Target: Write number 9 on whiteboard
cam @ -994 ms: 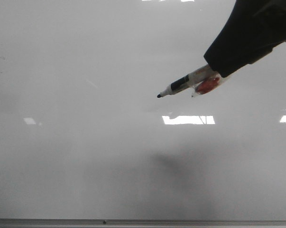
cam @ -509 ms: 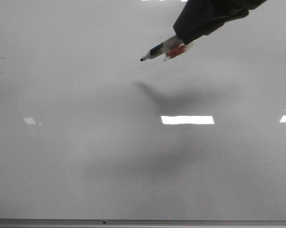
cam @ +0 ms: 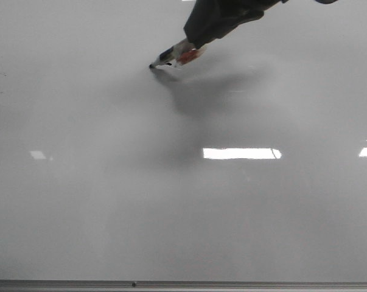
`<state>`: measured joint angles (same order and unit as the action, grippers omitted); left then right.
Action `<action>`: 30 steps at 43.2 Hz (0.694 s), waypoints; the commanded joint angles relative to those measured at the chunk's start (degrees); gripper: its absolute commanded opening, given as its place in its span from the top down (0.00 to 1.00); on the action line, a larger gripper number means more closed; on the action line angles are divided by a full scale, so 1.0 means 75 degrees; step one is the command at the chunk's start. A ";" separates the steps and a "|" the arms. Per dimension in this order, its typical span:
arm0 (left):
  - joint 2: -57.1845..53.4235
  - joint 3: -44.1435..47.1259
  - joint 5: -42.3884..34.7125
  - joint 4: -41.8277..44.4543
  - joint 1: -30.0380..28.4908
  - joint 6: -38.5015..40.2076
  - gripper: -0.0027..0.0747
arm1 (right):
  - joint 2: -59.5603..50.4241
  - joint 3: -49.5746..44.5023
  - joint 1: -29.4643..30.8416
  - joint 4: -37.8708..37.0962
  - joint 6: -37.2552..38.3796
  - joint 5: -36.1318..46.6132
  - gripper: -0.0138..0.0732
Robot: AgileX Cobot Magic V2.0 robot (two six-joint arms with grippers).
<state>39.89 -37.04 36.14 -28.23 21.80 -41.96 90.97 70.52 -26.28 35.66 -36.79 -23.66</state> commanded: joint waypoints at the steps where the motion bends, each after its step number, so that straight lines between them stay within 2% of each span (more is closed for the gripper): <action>1: 0.0009 -0.0221 -0.0444 -0.0234 -0.0010 0.0023 0.99 | 0.0082 0.0404 -0.0079 0.0063 -0.0001 0.0148 0.92; 9: 0.0009 -0.0221 -0.0444 -0.0234 -0.0010 0.0023 0.99 | 0.0277 0.0294 0.0063 0.0056 -0.0001 -0.0479 0.91; 16: 0.0009 -0.0221 -0.0444 -0.0234 -0.0010 0.0023 0.99 | 0.0096 0.0211 0.0534 0.0056 0.0023 -0.0669 0.91; 30: 0.0009 -0.0221 -0.0444 -0.0234 -0.0010 0.0023 0.99 | -0.0482 0.0235 0.0827 0.0056 0.0049 -0.0089 0.91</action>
<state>39.89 -37.04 36.14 -28.23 21.80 -41.96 90.18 70.58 -20.99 36.46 -36.59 -32.13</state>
